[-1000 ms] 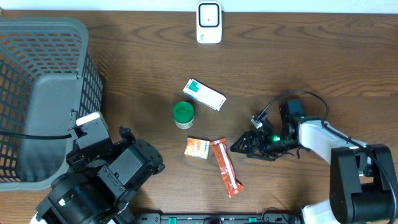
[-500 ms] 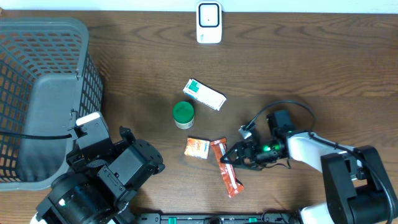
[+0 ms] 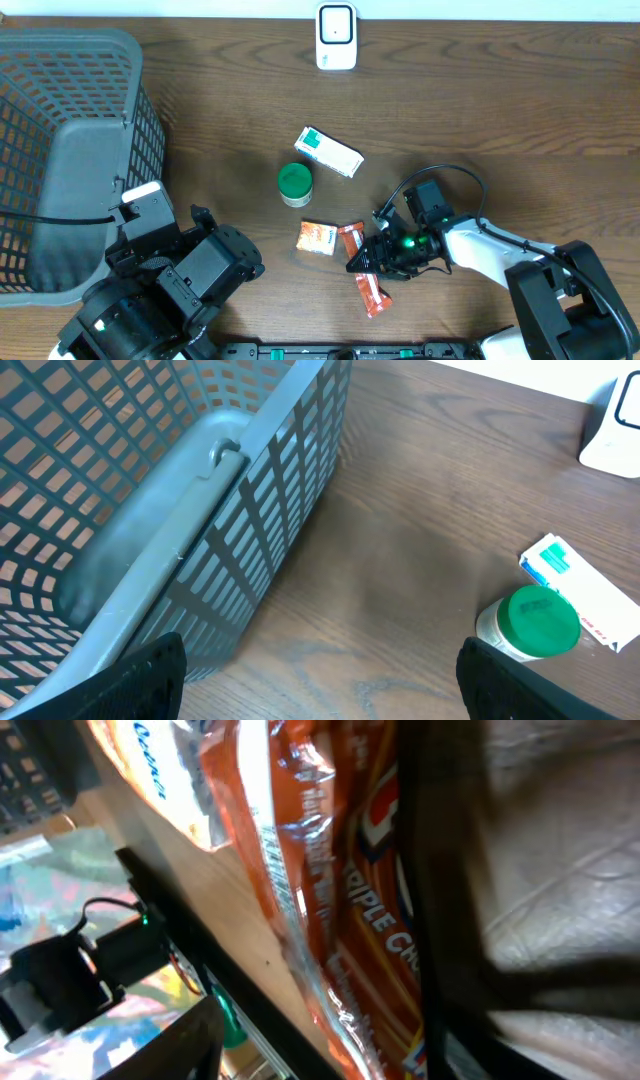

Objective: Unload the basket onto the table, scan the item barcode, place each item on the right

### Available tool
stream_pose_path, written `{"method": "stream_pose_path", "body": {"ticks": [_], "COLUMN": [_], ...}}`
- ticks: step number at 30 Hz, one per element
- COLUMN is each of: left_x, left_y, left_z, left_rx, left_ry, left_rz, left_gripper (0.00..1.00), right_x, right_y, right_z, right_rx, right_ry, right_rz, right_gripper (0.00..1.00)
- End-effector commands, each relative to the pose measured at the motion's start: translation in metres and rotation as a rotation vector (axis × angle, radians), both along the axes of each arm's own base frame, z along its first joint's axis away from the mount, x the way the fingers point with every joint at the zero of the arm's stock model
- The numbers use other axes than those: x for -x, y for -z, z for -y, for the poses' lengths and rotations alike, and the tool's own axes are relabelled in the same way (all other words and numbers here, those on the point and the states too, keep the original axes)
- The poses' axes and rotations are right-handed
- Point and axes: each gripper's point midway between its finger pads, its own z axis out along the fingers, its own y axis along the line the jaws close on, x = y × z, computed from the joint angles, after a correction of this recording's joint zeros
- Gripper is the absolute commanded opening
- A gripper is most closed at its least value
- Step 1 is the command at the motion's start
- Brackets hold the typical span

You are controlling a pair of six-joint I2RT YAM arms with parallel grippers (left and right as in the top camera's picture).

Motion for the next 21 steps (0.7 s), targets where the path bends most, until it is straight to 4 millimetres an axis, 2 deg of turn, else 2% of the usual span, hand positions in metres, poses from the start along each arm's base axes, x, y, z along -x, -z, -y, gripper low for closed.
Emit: {"method": "stream_pose_path", "body": {"ticks": [1, 3, 6, 10, 11, 18, 20, 21], "left_x": [0.001, 0.001, 0.001, 0.001, 0.001, 0.001, 0.001, 0.001], "left_y": [0.001, 0.001, 0.001, 0.001, 0.001, 0.001, 0.001, 0.001], "left_z": [-0.002, -0.002, -0.002, -0.002, -0.002, -0.003, -0.003, -0.003], "left_rx": [-0.002, -0.002, -0.002, -0.005, -0.007, -0.008, -0.008, -0.008], "left_ry": [-0.010, -0.009, -0.009, -0.009, -0.009, -0.009, -0.010, -0.010], "left_rz": [0.002, 0.002, 0.002, 0.000, -0.002, -0.003, -0.003, -0.003], "left_gripper": [0.85, 0.85, 0.85, 0.85, 0.85, 0.85, 0.85, 0.85], "right_x": [0.012, 0.013, 0.016, 0.017, 0.017, 0.004, 0.002, -0.002], "right_y": [0.058, 0.061, 0.064, 0.067, 0.067, 0.063, 0.056, 0.043], "right_z": [0.042, 0.042, 0.043, 0.044, 0.043, 0.038, 0.033, 0.025], "right_rx": [0.331, 0.326, 0.322, 0.316, 0.315, 0.287, 0.255, 0.198], "right_ry": [0.018, 0.022, 0.038, 0.045, 0.045, 0.032, 0.017, 0.004], "right_rz": [0.030, 0.037, 0.040, 0.050, 0.054, 0.116, 0.139, 0.170], "right_gripper": [0.55, 0.50, 0.34, 0.04, 0.01, 0.01, 0.01, 0.01]}}
